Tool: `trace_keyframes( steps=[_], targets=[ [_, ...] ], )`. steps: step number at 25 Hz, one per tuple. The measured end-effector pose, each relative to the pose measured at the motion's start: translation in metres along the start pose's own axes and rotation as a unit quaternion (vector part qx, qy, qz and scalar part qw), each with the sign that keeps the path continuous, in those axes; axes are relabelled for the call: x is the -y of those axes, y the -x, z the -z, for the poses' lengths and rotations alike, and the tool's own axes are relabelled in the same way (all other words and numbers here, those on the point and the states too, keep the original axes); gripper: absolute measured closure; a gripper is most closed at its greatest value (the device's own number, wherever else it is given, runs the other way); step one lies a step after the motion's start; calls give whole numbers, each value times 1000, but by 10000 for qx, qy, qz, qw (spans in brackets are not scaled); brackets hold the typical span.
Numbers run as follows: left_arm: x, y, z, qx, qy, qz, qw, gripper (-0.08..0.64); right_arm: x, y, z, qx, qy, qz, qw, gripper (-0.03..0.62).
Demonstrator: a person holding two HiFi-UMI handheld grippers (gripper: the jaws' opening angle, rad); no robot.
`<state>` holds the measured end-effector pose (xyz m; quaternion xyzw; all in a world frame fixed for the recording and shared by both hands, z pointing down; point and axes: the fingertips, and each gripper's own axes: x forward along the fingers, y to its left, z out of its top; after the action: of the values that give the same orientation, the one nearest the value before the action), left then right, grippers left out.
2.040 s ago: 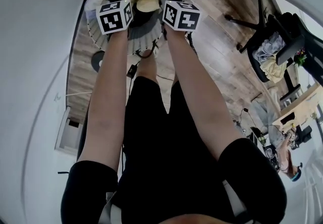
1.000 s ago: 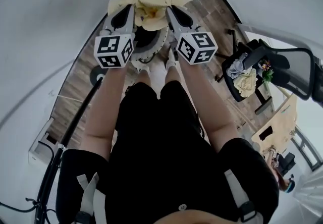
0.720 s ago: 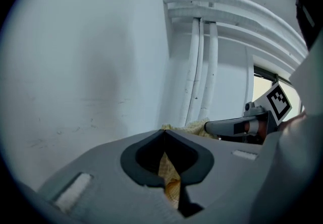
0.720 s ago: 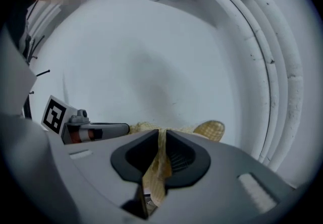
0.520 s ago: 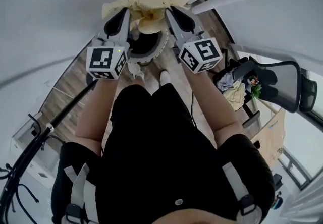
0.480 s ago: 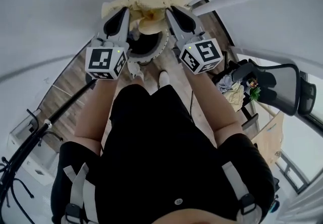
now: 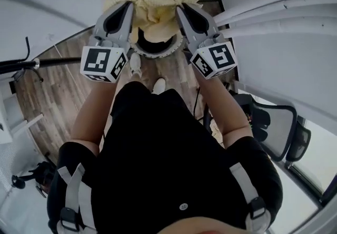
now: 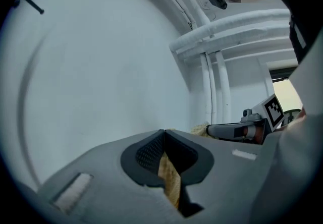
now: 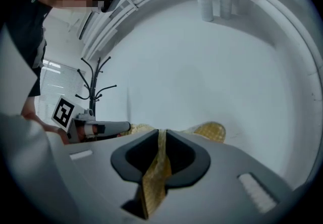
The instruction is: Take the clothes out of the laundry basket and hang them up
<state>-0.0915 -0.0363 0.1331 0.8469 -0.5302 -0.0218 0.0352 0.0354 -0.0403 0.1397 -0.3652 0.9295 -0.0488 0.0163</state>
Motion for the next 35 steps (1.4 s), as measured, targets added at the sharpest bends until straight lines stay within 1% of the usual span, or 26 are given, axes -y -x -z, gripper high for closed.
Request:
trace_keyframes(
  steps=[5,9,13,16,19,25,30,35],
  targets=[
    [-6,69,-19,151,-86,-659,9977,551,-60,1,-14,113,16,-723,9973,543],
    [-20,127,-35,245,-185,-1192,9924,551,-115,-10,-24,223,-13,-1274,9916,543],
    [-44,192,-47,313,-277,-1909,9807,551,-175,-31,-29,271,-95,-1977,9799,543],
    [-60,227,-55,374,-333,-2275,9725,549,-210,-46,-30,288,-132,-2300,9727,543],
    [-81,270,-65,437,-327,-2604,9640,549,-255,-62,-33,283,-147,-2613,9647,543],
    [-126,349,-91,597,-444,-3079,9485,549,-339,-100,-43,336,-161,-3045,9518,542],
    [-168,403,-95,617,-476,-3444,9356,549,-399,-140,-34,240,-156,-3351,9417,541],
    [-209,441,-92,555,-520,-3731,9247,549,-442,-177,-20,89,-127,-3506,9364,541]
  ],
)
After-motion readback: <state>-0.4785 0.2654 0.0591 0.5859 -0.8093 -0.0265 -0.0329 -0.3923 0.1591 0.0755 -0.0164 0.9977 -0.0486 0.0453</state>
